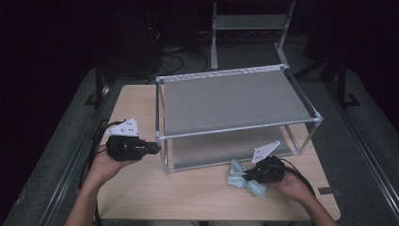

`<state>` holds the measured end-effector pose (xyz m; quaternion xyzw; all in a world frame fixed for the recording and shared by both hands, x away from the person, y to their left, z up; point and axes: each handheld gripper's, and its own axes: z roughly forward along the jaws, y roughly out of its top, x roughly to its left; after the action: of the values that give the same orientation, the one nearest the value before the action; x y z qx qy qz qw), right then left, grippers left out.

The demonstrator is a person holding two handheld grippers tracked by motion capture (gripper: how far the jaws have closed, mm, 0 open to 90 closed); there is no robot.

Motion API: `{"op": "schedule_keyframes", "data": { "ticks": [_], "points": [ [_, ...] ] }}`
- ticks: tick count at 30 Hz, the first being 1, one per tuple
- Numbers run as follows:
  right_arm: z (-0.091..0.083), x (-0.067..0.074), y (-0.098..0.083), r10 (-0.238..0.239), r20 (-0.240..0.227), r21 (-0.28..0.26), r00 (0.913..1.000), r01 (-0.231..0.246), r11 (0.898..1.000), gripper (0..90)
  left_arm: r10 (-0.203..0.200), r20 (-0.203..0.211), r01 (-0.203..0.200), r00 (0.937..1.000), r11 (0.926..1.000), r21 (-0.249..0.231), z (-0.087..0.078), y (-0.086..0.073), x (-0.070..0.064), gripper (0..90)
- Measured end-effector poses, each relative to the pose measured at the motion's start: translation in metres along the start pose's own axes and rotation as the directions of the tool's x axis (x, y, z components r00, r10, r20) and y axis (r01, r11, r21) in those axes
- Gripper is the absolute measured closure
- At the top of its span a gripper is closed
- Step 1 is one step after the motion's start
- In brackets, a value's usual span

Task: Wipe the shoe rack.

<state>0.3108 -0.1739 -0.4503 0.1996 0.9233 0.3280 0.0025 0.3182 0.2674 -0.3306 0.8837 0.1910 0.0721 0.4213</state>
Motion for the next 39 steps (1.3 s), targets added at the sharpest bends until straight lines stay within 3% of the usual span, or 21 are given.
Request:
{"op": "schedule_keyframes", "data": {
  "ticks": [19, 26, 29, 31, 34, 37, 39],
  "points": [
    [0.0, -0.002, -0.001, -0.005, -0.005, -0.003, 1.0, 0.005, 1.0, 80.4, 0.006, 0.0, -0.006, 1.0, 1.0, 0.008, 0.0, 0.001, 0.0, 81.5],
    [-0.007, -0.003, -0.004, 0.031, -0.011, -0.029, 0.9995, -0.031, 0.999, 56.5, 0.013, 0.005, -0.013, 0.9999, 0.9998, 0.017, 0.0, 0.002, 0.0, 81.5],
    [-0.005, -0.003, -0.004, 0.03, -0.009, -0.018, 0.9995, -0.031, 0.999, 54.8, 0.013, 0.007, -0.013, 0.9999, 0.9998, 0.016, 0.001, 0.003, 0.0, 81.5],
    [0.001, -0.001, -0.004, 0.015, 0.002, 0.006, 0.9999, -0.015, 1.0, 56.4, 0.011, 0.006, -0.011, 0.9999, 0.9998, 0.015, 0.001, 0.003, -0.001, 81.5],
    [0.006, 0.006, -0.003, -0.031, 0.054, -0.002, 0.998, 0.031, 1.0, 67.4, 0.014, 0.007, -0.014, 0.9999, 0.9998, 0.014, 0.002, 0.003, 0.0, 81.5],
    [0.008, 0.006, -0.001, -0.023, 0.043, -0.006, 0.9988, 0.023, 1.0, 79.8, 0.013, 0.006, -0.014, 0.9999, 0.9998, 0.015, 0.002, 0.004, -0.001, 81.5],
    [0.008, 0.005, 0.003, -0.02, 0.033, 0.016, 0.9992, 0.019, 1.0, 81.8, 0.016, 0.006, -0.016, 0.9999, 0.9998, 0.015, 0.002, 0.004, -0.001, 81.5]
  ]
}}
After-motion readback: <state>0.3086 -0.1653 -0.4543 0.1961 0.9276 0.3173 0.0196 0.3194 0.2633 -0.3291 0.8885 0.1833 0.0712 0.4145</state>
